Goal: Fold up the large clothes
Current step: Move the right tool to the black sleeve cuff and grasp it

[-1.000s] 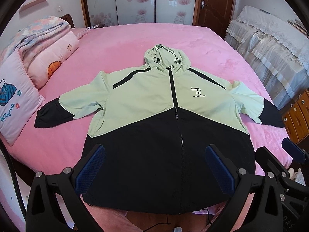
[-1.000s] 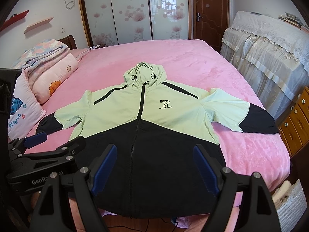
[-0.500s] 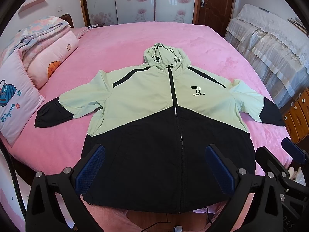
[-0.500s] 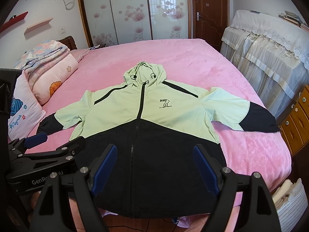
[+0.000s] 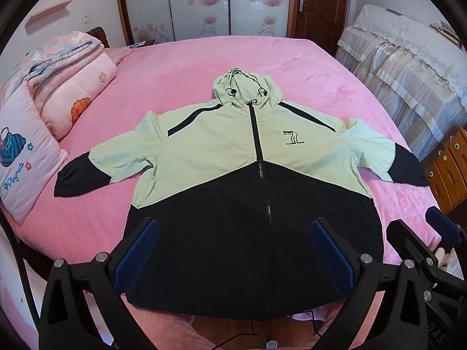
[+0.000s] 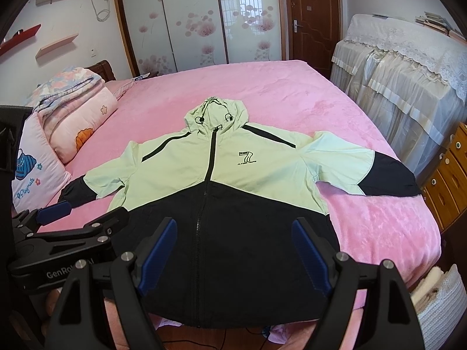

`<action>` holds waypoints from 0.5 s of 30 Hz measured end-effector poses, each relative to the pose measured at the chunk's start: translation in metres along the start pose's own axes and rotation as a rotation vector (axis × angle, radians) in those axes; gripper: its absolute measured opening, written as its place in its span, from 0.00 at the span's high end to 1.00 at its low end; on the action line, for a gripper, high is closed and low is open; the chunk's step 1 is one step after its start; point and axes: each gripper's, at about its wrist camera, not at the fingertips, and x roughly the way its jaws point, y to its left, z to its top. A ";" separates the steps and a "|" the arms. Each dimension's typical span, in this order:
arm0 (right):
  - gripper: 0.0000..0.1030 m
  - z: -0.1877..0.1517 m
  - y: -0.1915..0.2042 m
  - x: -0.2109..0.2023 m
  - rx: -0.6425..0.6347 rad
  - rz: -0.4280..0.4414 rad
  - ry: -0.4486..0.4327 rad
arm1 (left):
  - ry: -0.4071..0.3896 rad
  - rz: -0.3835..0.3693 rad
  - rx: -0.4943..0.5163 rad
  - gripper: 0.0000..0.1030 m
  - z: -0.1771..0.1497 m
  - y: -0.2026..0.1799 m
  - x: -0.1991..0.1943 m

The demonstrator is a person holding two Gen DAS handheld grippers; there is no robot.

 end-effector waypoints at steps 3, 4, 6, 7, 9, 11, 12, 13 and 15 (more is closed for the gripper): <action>0.21 -0.001 -0.009 -0.006 0.006 -0.015 -0.024 | -0.015 -0.008 0.027 0.01 0.005 -0.010 -0.006; 0.21 -0.002 -0.013 -0.008 0.010 -0.022 -0.031 | -0.023 -0.012 0.035 0.01 0.007 -0.014 -0.008; 0.21 0.000 -0.023 -0.012 0.026 -0.037 -0.049 | -0.042 -0.027 0.054 0.01 0.014 -0.023 -0.015; 0.21 0.001 -0.029 -0.014 0.034 -0.043 -0.057 | -0.049 -0.031 0.060 0.01 0.017 -0.027 -0.017; 0.21 0.005 -0.042 -0.018 0.050 -0.066 -0.079 | -0.079 -0.030 0.078 0.01 0.026 -0.038 -0.025; 0.21 0.010 -0.057 -0.024 0.070 -0.086 -0.103 | -0.126 -0.022 0.114 0.01 0.036 -0.052 -0.033; 0.21 0.012 -0.064 -0.026 0.079 -0.091 -0.109 | -0.146 -0.020 0.134 0.01 0.041 -0.058 -0.037; 0.21 0.014 -0.072 -0.028 0.091 -0.099 -0.120 | -0.162 -0.021 0.151 0.01 0.046 -0.065 -0.039; 0.21 0.021 -0.091 -0.035 0.118 -0.118 -0.145 | -0.184 -0.035 0.176 0.01 0.057 -0.079 -0.045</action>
